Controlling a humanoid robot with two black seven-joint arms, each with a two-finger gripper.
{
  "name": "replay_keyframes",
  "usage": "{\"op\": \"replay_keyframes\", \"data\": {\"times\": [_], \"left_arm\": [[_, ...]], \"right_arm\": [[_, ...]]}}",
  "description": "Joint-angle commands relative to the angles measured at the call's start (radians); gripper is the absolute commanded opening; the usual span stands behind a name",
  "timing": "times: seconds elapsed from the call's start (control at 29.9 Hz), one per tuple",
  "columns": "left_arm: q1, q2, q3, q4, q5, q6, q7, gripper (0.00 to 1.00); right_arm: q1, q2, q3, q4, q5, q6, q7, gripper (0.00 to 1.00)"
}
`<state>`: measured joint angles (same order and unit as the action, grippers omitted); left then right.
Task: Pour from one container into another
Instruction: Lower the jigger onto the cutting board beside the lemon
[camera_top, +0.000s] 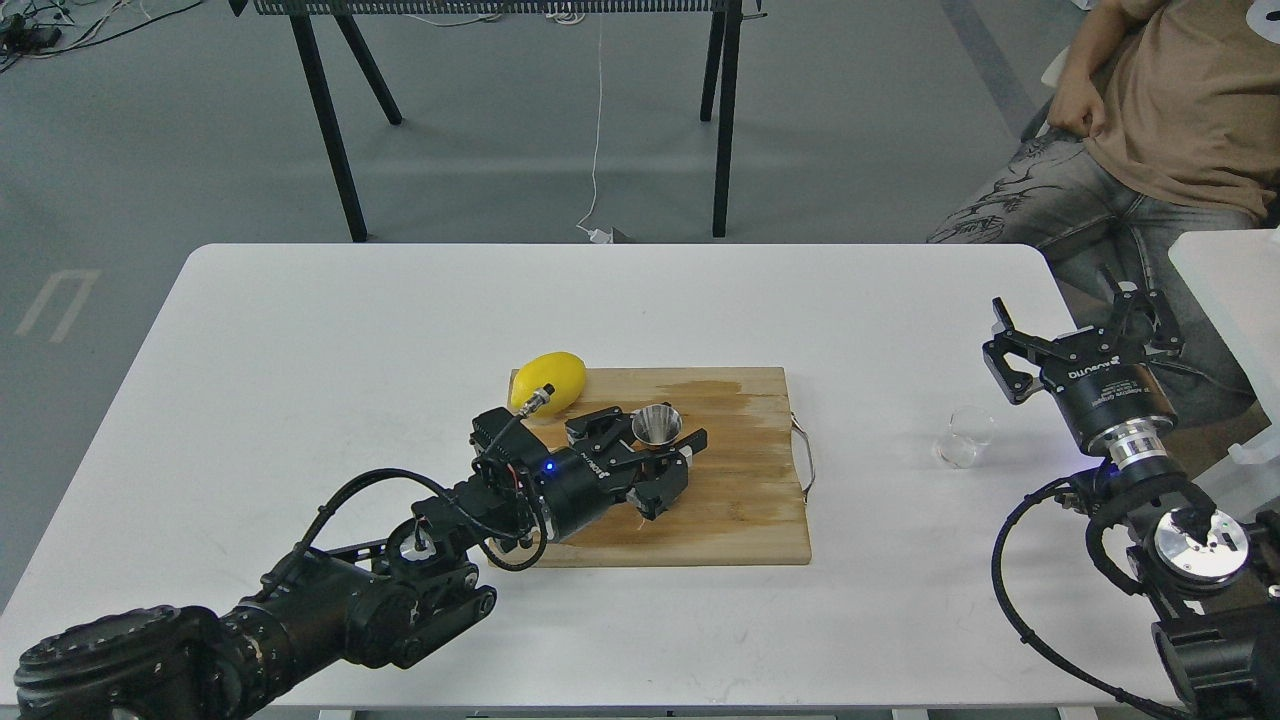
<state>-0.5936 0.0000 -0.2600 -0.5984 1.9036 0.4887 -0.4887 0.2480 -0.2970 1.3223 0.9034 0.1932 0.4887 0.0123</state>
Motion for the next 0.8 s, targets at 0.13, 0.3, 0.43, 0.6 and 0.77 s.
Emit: {"op": "replay_keyframes", "data": {"times": [0.13, 0.3, 0.43, 0.6, 0.77], "left_arm": [[0.029, 0.000, 0.001, 0.000, 0.000, 0.000, 0.000, 0.91], [0.034, 0.000, 0.001, 0.000, 0.000, 0.000, 0.000, 0.92], [0.038, 0.000, 0.001, -0.001, 0.002, 0.000, 0.000, 0.92], [0.070, 0.000, 0.001, -0.006, 0.002, 0.000, 0.000, 0.92], [0.090, 0.000, 0.002, -0.011, 0.002, 0.000, 0.000, 0.92]], "right_arm": [[-0.001, -0.001, -0.003, 0.000, 0.000, 0.000, 0.000, 0.98], [-0.001, -0.001, -0.003, 0.002, 0.000, 0.000, 0.000, 0.98], [-0.001, -0.001, -0.003, 0.002, 0.000, 0.000, 0.000, 0.98], [-0.001, -0.002, -0.003, 0.002, 0.000, 0.000, 0.000, 0.98], [-0.004, -0.001, -0.003, 0.002, 0.000, 0.000, 0.000, 0.98]]}}
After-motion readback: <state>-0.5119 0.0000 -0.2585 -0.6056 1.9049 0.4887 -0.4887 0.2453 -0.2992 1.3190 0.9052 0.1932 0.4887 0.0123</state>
